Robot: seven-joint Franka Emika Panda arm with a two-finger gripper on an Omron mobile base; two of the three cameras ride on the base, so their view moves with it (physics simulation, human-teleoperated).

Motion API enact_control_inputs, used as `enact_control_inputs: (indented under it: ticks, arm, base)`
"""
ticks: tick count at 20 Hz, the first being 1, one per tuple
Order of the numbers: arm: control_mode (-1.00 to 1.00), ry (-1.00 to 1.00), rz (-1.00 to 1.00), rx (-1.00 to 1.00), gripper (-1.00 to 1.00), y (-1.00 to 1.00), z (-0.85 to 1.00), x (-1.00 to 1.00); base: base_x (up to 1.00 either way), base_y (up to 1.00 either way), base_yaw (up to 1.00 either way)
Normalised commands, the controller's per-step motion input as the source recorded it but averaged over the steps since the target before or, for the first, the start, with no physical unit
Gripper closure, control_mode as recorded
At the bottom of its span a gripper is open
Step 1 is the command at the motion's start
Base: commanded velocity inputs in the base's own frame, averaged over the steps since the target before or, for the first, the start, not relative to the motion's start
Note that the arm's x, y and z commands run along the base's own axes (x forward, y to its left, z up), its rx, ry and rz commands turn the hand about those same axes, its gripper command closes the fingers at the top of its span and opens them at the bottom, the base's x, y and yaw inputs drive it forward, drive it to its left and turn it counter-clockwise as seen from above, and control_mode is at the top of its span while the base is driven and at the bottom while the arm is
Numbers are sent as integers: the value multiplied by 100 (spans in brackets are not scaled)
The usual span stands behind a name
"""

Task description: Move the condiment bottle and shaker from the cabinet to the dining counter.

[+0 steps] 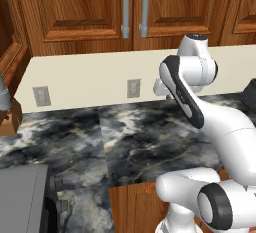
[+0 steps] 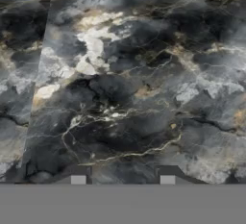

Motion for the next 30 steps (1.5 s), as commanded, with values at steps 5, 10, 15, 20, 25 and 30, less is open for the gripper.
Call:
enact_control_inputs:
  ticks: [5,10,15,20,25,30]
  arm:
    - [-100,-15,0,0,-100,0,11,-37]
    - [-100,-39,-1,-2,-100,2,68,-50]
    - [-100,-73,0,-5,-100,18,71,-21]
    - [-100,-74,0,-3,-100,48,80,-6]
    - [-100,-62,0,0,-100,53,76,0]
    - [-100,-49,0,0,-100,38,40,18]
  base:
    - [0,0,0]
    - [0,0,0]
    - [0,0,0]
    - [0,0,0]
    - [0,0,0]
    - [0,0,0]
